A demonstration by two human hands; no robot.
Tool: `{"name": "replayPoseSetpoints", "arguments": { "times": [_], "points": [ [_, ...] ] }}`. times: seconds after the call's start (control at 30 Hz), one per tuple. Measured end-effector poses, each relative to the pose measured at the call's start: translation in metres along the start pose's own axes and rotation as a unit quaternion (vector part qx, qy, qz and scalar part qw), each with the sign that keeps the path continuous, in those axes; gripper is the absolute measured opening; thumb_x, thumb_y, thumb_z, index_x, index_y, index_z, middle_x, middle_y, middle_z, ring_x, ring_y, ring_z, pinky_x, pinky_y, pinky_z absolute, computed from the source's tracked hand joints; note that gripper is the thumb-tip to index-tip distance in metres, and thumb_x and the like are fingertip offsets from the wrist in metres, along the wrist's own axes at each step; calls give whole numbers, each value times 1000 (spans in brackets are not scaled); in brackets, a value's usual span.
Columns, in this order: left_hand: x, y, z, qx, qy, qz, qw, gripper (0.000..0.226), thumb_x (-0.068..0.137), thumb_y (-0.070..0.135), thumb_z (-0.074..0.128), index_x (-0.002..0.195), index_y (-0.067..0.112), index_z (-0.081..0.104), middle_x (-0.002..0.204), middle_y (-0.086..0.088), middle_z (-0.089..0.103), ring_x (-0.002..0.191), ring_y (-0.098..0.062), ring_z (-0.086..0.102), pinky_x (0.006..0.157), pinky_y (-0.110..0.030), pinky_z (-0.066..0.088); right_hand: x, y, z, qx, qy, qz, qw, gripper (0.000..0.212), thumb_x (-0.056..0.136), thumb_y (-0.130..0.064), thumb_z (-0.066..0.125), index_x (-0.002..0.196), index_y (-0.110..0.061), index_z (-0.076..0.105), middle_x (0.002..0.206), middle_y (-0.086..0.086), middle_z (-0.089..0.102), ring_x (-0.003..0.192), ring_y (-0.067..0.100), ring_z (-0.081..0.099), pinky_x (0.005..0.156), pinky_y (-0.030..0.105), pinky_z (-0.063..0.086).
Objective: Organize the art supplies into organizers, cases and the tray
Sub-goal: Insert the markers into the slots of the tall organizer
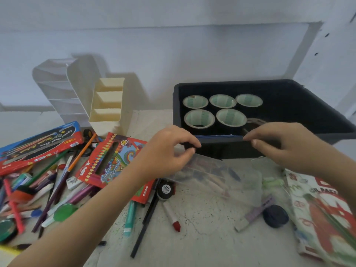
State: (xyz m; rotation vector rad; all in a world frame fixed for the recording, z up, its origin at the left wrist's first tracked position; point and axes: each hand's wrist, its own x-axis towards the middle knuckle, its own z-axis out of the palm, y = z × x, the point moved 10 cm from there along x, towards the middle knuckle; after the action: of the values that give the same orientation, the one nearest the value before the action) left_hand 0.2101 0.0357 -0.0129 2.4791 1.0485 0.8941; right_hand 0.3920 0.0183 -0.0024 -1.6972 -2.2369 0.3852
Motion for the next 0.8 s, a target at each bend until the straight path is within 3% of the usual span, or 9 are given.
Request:
{"name": "replayPoseSetpoints", "arguments": {
  "times": [0.1,0.17,0.27,0.37,0.47,0.63,0.8],
  "points": [
    [-9,15,11,19,-13,40,999,18,83,28,58,94,21,70,90,11,65,88,-1,53,80,-18,43,-19,-6,-2,8,17,-4,1000,16,89,-25,56,97,-37,63,88,-25,58,85,-11,54,69,13,43],
    [-15,18,26,48,-67,50,995,26,82,37,60,103,23,67,96,12,63,92,1,49,82,-12,39,-30,-10,9,-5,-14,0,1000,17,89,-34,56,104,-38,61,98,-25,58,91,-9,53,83,17,46],
    [-23,16,48,126,-156,57,978,59,78,48,67,130,27,51,124,11,56,113,1,41,95,-2,19,-42,-5,43,-78,-101,20,992,51,84,-57,55,131,-45,39,124,-28,42,114,-7,37,105,21,32],
    [-28,9,61,161,-206,29,965,85,78,50,67,148,33,21,150,11,32,135,-4,26,100,-6,2,-48,3,70,-123,-123,34,984,89,74,-68,58,145,-43,11,148,-20,25,134,4,23,115,31,16],
    [-26,8,61,173,-197,25,965,81,78,41,68,146,31,25,144,10,35,129,-5,31,100,-9,14,-47,3,78,-148,-99,26,984,93,77,-61,59,148,-36,4,152,-13,21,138,8,19,115,30,8],
    [-27,10,44,106,-218,-25,970,80,71,40,75,138,35,33,127,20,36,106,8,32,83,0,29,-49,-9,69,-108,-74,-4,991,88,74,-58,61,146,-33,18,143,-15,29,126,4,29,105,20,26],
    [-44,24,14,83,-248,-20,965,80,67,44,76,136,43,35,126,29,35,116,10,32,93,-3,30,-69,-34,63,-43,-93,-36,994,84,68,-65,62,138,-41,23,127,-27,30,116,-6,28,101,13,26]
  ]
}}
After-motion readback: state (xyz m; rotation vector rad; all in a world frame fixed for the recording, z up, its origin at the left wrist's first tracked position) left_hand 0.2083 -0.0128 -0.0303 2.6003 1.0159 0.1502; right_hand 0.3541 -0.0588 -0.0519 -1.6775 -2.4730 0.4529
